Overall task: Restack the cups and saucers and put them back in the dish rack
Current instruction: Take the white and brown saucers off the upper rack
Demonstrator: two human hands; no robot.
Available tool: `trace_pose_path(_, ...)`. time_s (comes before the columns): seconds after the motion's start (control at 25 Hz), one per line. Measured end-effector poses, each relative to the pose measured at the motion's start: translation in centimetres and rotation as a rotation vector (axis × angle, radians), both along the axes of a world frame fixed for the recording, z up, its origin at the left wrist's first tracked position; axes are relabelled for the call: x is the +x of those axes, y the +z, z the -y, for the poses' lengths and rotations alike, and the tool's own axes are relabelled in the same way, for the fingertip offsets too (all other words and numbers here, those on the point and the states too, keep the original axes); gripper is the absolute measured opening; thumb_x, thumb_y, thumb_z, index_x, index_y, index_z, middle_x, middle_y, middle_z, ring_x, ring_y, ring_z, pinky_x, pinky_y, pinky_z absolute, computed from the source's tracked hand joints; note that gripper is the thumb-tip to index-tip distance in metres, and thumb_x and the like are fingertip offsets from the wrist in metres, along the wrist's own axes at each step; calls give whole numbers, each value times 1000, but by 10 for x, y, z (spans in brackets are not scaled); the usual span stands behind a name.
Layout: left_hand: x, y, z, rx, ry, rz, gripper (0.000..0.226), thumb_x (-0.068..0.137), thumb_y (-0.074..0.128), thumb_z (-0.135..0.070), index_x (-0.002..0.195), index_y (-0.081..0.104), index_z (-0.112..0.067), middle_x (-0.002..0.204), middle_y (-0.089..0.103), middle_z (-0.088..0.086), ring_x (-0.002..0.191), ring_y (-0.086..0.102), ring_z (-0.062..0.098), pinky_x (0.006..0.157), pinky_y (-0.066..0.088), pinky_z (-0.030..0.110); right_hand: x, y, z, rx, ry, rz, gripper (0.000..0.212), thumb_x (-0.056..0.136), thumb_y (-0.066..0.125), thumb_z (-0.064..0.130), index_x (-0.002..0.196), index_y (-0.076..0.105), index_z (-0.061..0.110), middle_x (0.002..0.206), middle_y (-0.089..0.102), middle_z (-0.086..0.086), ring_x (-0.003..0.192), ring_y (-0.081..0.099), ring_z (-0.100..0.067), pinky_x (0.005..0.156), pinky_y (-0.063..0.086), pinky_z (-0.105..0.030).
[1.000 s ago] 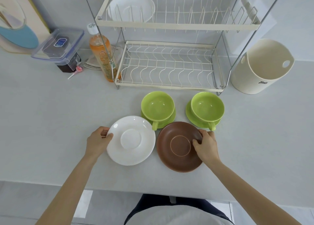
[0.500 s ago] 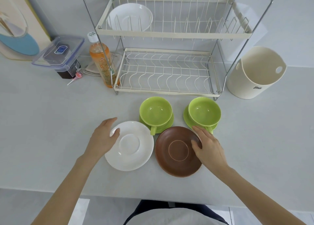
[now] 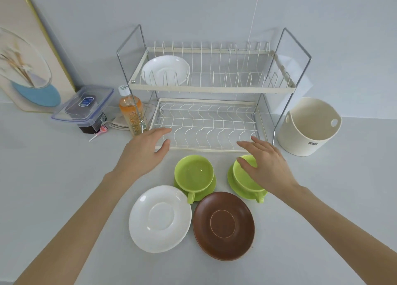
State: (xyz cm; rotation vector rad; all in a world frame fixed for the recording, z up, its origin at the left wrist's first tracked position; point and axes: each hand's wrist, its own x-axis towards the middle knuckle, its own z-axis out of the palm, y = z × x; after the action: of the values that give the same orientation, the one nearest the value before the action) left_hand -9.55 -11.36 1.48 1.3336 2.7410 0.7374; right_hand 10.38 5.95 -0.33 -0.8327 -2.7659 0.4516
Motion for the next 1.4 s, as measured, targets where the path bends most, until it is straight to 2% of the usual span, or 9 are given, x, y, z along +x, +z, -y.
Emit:
trace_pose_path(0.28, -31, 60, -28, 66, -29, -98, 38, 91, 44, -27, 126, 54, -16, 128, 61, 6, 116, 57, 26, 96, 45, 39, -36, 71, -24, -36, 62, -174, 36, 91, 51, 27, 126, 55, 21, 127, 61, 3, 127, 47, -17, 101, 39, -34)
trace_pose_path(0.52, -63, 96, -44, 177, -18, -8, 32, 91, 47, -21, 121, 57, -17, 124, 64, -1, 112, 59, 17, 99, 45, 35, -80, 115, -47, -37, 108, -217, 33, 91, 49, 26, 123, 56, 21, 124, 63, 2, 112, 58, -23, 96, 46, -41)
trace_pose_path(0.68, -87, 114, -58, 135, -20, 39, 31, 92, 46, -21, 121, 58, -16, 124, 62, -1, 104, 57, 11, 89, 39, 22, -115, 128, -62, -179, 99, -202, 31, 92, 49, 24, 120, 58, 18, 118, 66, 0, 109, 58, -15, 95, 40, -22)
trace_pose_path(0.76, -101, 121, -68, 96, -13, 57, 32, 93, 46, -20, 122, 57, -14, 126, 61, 2, 108, 57, 14, 88, 36, 20, -134, 133, -68, -313, 66, -185, 30, 91, 49, 23, 119, 59, 18, 114, 67, 0, 107, 57, -15, 92, 39, -21)
trace_pose_path(0.88, -124, 126, -85, 8, 0, 50, 35, 93, 43, -18, 126, 54, -12, 130, 59, 5, 116, 56, 22, 94, 39, 25, -168, 131, -83, -490, 10, -187, 28, 88, 53, 22, 115, 61, 17, 101, 66, -1, 106, 58, -19, 92, 43, -27)
trace_pose_path(0.96, -139, 123, -98, -56, 19, 48, 37, 93, 42, -18, 128, 51, -10, 131, 58, 7, 117, 56, 24, 97, 40, 28, -190, 127, -93, -602, -18, -197, 28, 87, 55, 17, 113, 61, 10, 90, 63, -3, 95, 61, -20, 88, 49, -29)
trace_pose_path(1.04, -153, 118, -112, -120, 31, 56, 39, 93, 42, -19, 130, 48, -10, 134, 56, 8, 119, 54, 25, 97, 40, 29, -210, 122, -99, -693, -35, -161, 30, 86, 53, 9, 114, 59, 2, 89, 61, -6, 79, 61, -17, 76, 51, -24)
trace_pose_path(1.2, -175, 104, -142, -285, 33, 5, 44, 93, 43, -22, 135, 41, -9, 141, 47, 9, 129, 45, 27, 104, 38, 35, -241, 112, -106, -690, -34, -14, 29, 88, 51, 7, 112, 59, -6, 91, 60, -11, 69, 60, -14, 79, 53, -26)
trace_pose_path(1.4, -195, 86, -163, -489, 79, -55, 44, 92, 42, -25, 131, 40, -4, 139, 42, 17, 129, 38, 32, 100, 38, 39, -269, 100, -115, -770, 21, 90, 27, 89, 50, 9, 110, 57, -8, 73, 59, -4, 64, 60, -10, 71, 55, -22)
